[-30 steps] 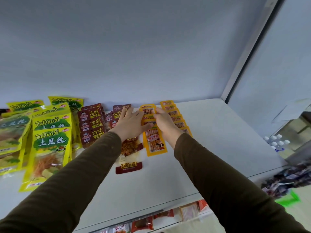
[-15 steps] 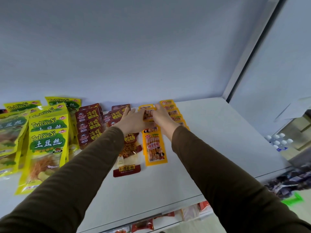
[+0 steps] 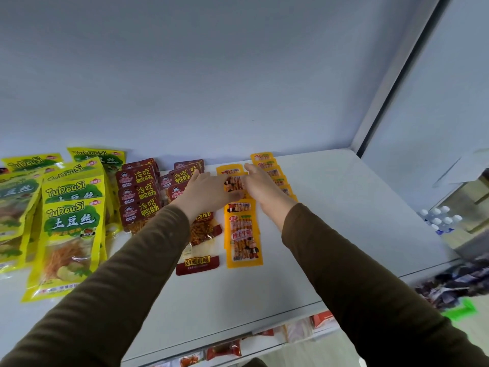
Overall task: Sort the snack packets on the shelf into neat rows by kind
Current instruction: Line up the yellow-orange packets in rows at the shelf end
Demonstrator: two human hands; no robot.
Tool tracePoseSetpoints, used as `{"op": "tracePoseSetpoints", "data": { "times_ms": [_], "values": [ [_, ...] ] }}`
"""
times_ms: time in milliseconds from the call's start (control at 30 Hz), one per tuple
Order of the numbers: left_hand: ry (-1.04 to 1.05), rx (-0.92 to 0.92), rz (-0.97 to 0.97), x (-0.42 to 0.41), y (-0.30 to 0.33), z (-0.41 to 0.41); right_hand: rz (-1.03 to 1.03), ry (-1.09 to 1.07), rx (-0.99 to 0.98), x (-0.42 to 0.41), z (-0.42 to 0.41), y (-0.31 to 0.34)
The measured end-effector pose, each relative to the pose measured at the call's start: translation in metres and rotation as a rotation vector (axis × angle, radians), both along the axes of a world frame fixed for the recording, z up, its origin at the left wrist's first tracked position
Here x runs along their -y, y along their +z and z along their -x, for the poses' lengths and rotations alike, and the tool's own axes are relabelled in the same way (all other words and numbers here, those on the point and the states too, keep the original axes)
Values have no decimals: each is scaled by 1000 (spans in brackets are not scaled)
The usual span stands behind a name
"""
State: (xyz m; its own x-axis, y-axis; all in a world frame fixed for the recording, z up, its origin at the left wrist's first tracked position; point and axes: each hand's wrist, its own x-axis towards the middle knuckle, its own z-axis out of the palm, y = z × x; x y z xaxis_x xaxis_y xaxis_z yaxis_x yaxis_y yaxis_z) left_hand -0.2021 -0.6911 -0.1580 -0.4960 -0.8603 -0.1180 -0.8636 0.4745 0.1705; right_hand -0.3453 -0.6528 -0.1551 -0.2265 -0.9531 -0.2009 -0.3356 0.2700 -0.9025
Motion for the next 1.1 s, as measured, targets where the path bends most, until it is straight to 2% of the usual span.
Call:
{"op": "tracePoseSetpoints", "data": {
  "times_ms": [167, 400, 533, 700, 867, 1100],
  "values": [
    [13, 21, -91, 2, 0, 2, -59, -7, 32, 3, 1, 1],
    [65, -143, -110, 13, -2, 11, -66, -35, 217, 8, -10, 6],
    [82, -144, -118, 20, -1, 14, -53, -58, 260, 11, -15, 10],
    [62, -170, -69, 11, 6, 8, 8, -90, 137, 10, -7, 10],
    [40, 39, -106, 3, 10, 6, -90, -7, 3, 5, -1, 4],
    [33, -23, -150, -5, 16, 12, -144, -7, 61, 13, -7, 7]
  ]
}}
